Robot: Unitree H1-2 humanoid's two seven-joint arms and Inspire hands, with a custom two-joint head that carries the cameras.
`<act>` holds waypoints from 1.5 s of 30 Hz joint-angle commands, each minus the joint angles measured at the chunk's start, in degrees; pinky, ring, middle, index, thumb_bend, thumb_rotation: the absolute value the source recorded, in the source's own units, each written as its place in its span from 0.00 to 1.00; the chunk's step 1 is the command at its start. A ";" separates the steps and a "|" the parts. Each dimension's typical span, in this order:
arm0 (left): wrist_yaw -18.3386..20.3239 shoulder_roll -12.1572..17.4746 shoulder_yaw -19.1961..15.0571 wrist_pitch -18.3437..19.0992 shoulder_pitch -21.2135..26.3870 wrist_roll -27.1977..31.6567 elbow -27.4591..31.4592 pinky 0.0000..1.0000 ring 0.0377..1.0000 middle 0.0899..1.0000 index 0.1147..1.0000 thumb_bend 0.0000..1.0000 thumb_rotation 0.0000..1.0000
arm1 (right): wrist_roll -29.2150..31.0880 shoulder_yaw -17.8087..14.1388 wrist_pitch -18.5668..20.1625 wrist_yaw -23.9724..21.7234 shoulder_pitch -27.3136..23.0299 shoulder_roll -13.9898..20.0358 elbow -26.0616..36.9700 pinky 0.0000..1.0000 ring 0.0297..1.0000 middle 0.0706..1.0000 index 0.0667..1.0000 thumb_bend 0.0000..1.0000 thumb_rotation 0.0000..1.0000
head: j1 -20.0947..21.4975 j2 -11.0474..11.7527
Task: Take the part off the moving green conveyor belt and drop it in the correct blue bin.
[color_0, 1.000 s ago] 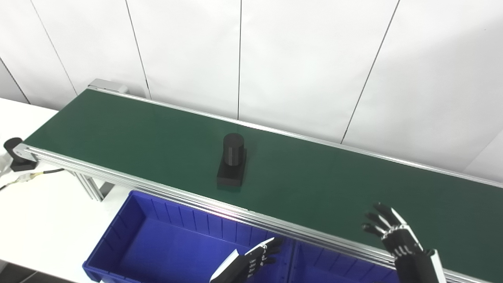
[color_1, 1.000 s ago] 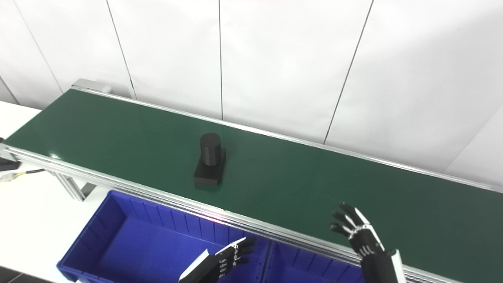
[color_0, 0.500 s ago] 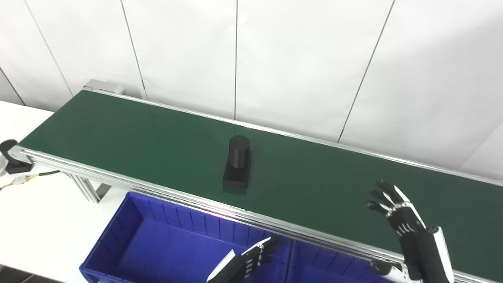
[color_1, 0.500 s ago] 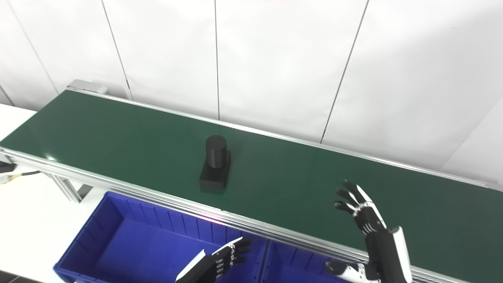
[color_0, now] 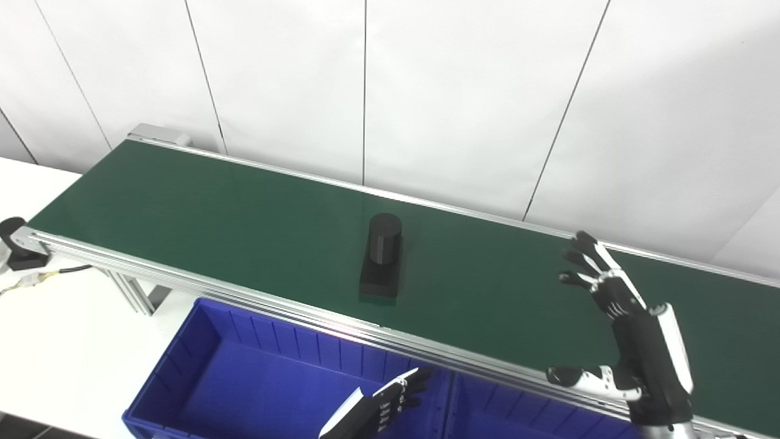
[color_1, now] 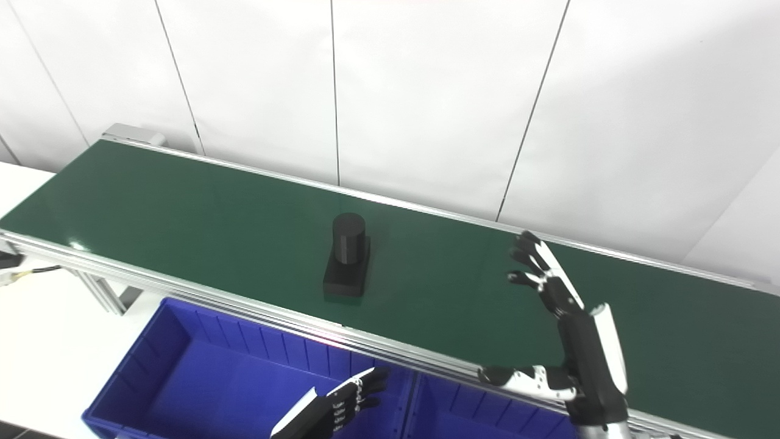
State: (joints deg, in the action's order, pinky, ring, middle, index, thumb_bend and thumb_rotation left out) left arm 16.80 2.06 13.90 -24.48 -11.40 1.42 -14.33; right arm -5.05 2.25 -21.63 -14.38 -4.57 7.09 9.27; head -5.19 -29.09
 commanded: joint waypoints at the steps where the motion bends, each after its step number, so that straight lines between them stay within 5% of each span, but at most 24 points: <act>1: 0.59 0.32 -0.17 -2.32 0.13 1.28 1.81 0.93 0.96 0.96 0.91 1.00 0.54 | -0.84 0.36 0.97 1.44 -2.68 -0.32 -0.10 0.73 0.87 0.93 0.87 0.95 0.53 | 0.05 -0.10; 17: 0.30 0.33 -0.40 -2.22 0.47 1.01 1.16 0.91 0.94 0.95 0.92 1.00 0.54 | -9.19 2.15 5.41 5.20 -13.46 0.18 -9.47 0.73 0.85 0.92 0.85 0.94 0.42 | 0.90 0.45; 32: 1.11 0.49 -0.85 -2.28 0.45 1.84 1.01 0.91 0.94 0.95 0.92 1.00 0.53 | -0.50 2.55 -1.44 5.12 -21.74 -1.96 -28.46 0.76 0.84 0.92 0.91 1.00 0.39 | 1.36 0.67; 45: 1.62 0.45 -1.59 -2.33 0.75 1.56 0.51 0.92 0.94 0.95 0.93 1.00 0.54 | 0.62 3.43 -3.38 5.40 -22.42 -2.11 -30.65 0.74 0.83 0.91 0.90 1.00 0.38 | 1.52 0.94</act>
State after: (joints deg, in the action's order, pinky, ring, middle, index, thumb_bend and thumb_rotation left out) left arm 18.32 1.24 12.77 -25.66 -10.99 2.55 -14.73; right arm -5.15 5.12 -22.57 -8.98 -25.22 6.37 -23.18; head -3.60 -28.12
